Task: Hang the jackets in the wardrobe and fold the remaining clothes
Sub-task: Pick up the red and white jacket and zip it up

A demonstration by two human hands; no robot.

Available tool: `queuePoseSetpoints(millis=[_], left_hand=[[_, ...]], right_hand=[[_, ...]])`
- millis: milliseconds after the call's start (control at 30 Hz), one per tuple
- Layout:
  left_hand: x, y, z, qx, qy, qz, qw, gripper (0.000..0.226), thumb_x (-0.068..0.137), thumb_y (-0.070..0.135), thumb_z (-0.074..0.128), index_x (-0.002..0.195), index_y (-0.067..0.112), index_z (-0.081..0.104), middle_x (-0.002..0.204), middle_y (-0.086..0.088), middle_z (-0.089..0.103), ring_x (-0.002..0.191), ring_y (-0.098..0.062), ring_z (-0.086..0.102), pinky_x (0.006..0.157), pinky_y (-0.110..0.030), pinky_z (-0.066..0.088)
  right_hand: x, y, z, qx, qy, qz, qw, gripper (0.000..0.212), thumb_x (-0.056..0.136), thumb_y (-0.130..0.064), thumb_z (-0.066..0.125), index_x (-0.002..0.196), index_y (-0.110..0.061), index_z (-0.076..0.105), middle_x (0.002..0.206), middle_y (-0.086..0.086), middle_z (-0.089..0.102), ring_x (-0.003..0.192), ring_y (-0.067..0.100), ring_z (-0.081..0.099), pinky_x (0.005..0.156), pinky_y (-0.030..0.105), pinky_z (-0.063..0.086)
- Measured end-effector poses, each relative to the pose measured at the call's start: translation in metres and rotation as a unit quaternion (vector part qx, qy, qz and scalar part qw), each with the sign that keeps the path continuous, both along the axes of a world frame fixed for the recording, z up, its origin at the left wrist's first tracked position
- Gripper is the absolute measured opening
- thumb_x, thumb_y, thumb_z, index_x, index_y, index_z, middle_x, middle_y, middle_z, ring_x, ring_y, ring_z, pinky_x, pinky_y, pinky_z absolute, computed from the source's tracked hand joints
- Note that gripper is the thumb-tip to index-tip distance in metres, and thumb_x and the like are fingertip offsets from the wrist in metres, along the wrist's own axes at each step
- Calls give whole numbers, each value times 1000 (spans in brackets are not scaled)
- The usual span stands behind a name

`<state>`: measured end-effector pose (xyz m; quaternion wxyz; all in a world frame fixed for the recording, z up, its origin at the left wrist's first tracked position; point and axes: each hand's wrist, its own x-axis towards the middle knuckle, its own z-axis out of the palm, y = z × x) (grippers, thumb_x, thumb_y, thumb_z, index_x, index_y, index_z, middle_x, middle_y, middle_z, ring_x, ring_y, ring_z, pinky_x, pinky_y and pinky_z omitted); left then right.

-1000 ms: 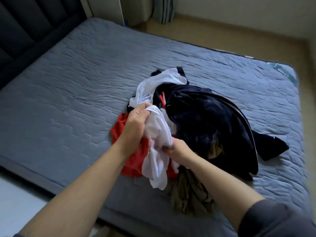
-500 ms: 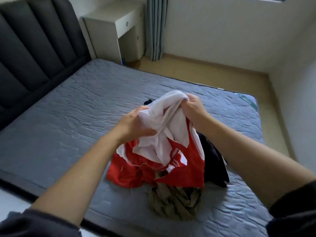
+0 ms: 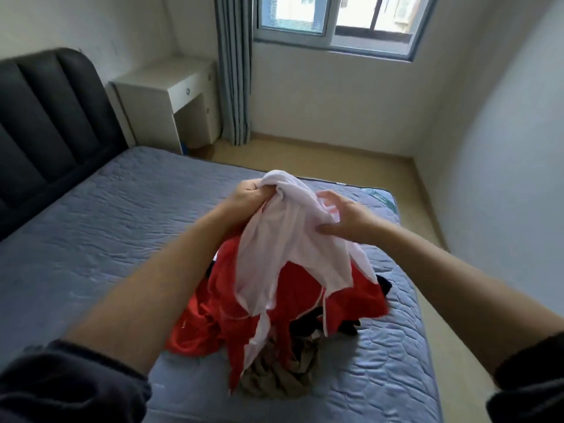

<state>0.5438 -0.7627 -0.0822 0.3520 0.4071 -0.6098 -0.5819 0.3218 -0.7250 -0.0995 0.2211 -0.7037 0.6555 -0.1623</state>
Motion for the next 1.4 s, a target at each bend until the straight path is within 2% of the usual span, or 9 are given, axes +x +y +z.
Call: queuePoseSetpoints(millis=[67, 267, 467, 567, 800, 1000, 1100, 1233, 1400], left_hand=[[-30, 19, 7, 22, -8, -12, 1000, 20, 98, 20, 50, 91, 9, 64, 78, -3, 66, 66, -9, 62, 58, -18, 51], [-76, 51, 2, 46, -51, -26, 997, 18, 90, 25, 62, 81, 12, 69, 70, 2, 68, 65, -10, 61, 57, -19, 49], [-50, 72, -31, -13, -308, -129, 943, 43, 77, 53, 71, 68, 13, 58, 62, 5, 57, 59, -10, 51, 57, -24, 40], [-41, 86, -48, 49, -225, -99, 968, 32, 88, 30, 64, 65, 8, 60, 60, 2, 62, 54, -8, 55, 54, -18, 44], [-54, 83, -18, 82, -96, 13, 992, 30, 94, 31, 57, 76, 10, 69, 67, -7, 69, 53, -13, 64, 48, -21, 51], [-91, 86, 9, 50, -78, -86, 992, 18, 94, 13, 52, 93, 9, 69, 82, -7, 70, 70, -13, 65, 65, -22, 54], [-102, 91, 17, 38, -59, -162, 984, 13, 95, 12, 51, 93, 7, 63, 77, -5, 62, 66, -10, 58, 65, -22, 50], [-90, 79, 29, 18, -10, -142, 990, 14, 94, 14, 52, 84, 12, 63, 66, 4, 62, 57, -5, 56, 57, -17, 49], [-38, 37, 12, -181, -285, 11, 941, 22, 96, 14, 51, 78, 22, 61, 73, 4, 60, 71, -14, 55, 64, -28, 42]], right_hand=[[-1, 21, -6, 13, -108, 23, 994, 73, 74, -27, 78, 136, -30, 40, 109, -17, 54, 96, 2, 55, 78, 15, 42], [-35, 53, -29, -61, -232, -97, 966, 22, 83, 7, 45, 79, -3, 64, 75, 3, 56, 79, 13, 48, 65, 27, 34], [-100, 62, -5, -104, -326, -188, 921, 34, 82, 13, 32, 68, -6, 57, 61, 2, 54, 51, 5, 48, 48, 19, 37], [-116, 63, -3, -74, -346, -203, 913, 41, 83, 12, 30, 60, -15, 51, 44, -9, 50, 35, 3, 43, 36, 13, 35], [-126, 69, -24, -2, -94, -166, 982, 27, 79, 4, 42, 65, -15, 57, 77, 6, 59, 78, 17, 52, 65, 26, 36], [-91, 84, -31, 92, -85, 33, 992, 73, 81, -10, 70, 144, -20, 35, 120, -2, 50, 115, 15, 49, 102, 28, 38], [-70, 87, -44, 77, -37, 52, 995, 12, 84, -13, 65, 94, -18, 60, 93, -1, 60, 93, 16, 54, 74, 25, 41], [-63, 93, -70, 112, -128, 31, 985, 10, 87, -8, 60, 78, -9, 64, 77, -1, 60, 78, 11, 53, 68, 26, 42], [-53, 92, -68, 61, -279, -40, 958, 18, 96, -5, 51, 82, -13, 58, 76, 0, 56, 67, 4, 51, 61, 23, 42]])
